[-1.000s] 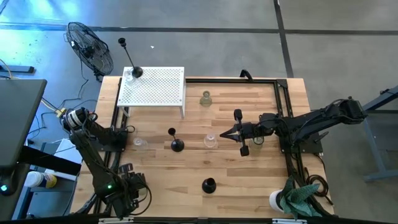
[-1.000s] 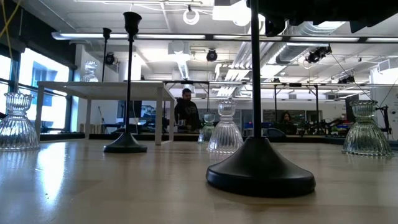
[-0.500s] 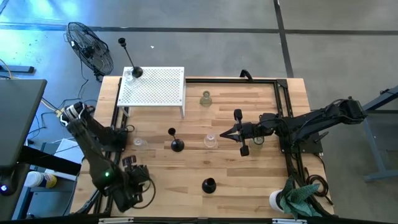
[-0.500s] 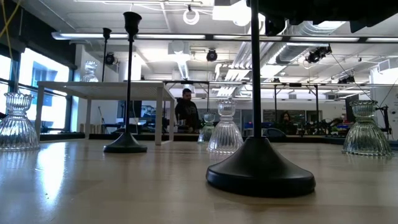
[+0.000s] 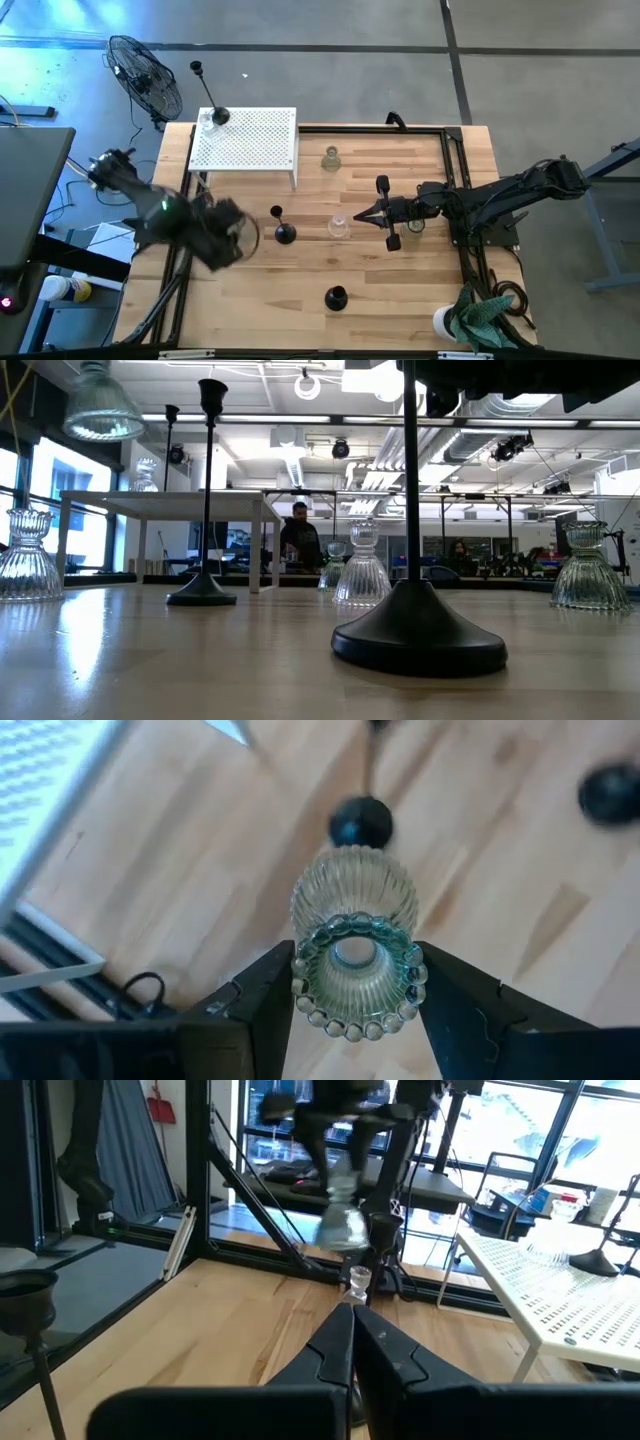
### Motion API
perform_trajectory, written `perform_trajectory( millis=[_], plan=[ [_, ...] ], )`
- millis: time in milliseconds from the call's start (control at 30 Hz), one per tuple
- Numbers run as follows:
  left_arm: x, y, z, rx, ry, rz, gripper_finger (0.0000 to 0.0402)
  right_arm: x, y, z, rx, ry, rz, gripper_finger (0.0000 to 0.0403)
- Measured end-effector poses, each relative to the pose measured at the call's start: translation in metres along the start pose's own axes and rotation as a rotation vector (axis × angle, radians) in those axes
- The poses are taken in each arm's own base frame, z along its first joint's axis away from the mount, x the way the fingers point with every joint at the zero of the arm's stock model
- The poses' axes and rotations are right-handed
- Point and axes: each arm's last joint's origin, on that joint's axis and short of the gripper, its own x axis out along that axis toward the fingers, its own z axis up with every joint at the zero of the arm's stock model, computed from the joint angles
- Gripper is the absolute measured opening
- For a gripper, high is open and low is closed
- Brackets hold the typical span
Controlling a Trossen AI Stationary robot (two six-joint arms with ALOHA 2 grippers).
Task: Pick & Place candle stick holders
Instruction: Put the bottom green candle holder on the shelf
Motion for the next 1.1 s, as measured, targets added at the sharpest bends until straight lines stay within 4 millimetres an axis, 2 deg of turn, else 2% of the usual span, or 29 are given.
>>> perform_trajectory(
  millis=[267, 600, 833, 1100],
  plan=[
    [-0.007, 0.058, 0.033, -0.164, -0.064, 0.046, 0.0176, 0.0, 0.0, 0.0, 0.0, 0.003, 0.001, 0.0002],
    [0.004, 0.107, 0.062, -0.227, -0.013, 0.152, 0.0176, 0.0, 0.0, -0.001, 0.0, 0.005, 0.002, 0.0001],
    [0.01, 0.141, 0.074, -0.251, 0.016, 0.25, 0.0176, 0.0, 0.0, -0.001, 0.0, 0.007, 0.002, 0.0001],
    [0.012, 0.172, 0.078, -0.302, 0.056, 0.308, 0.0176, 0.0, 0.0, -0.001, 0.0, 0.007, 0.002, 0.0001]
  ],
)
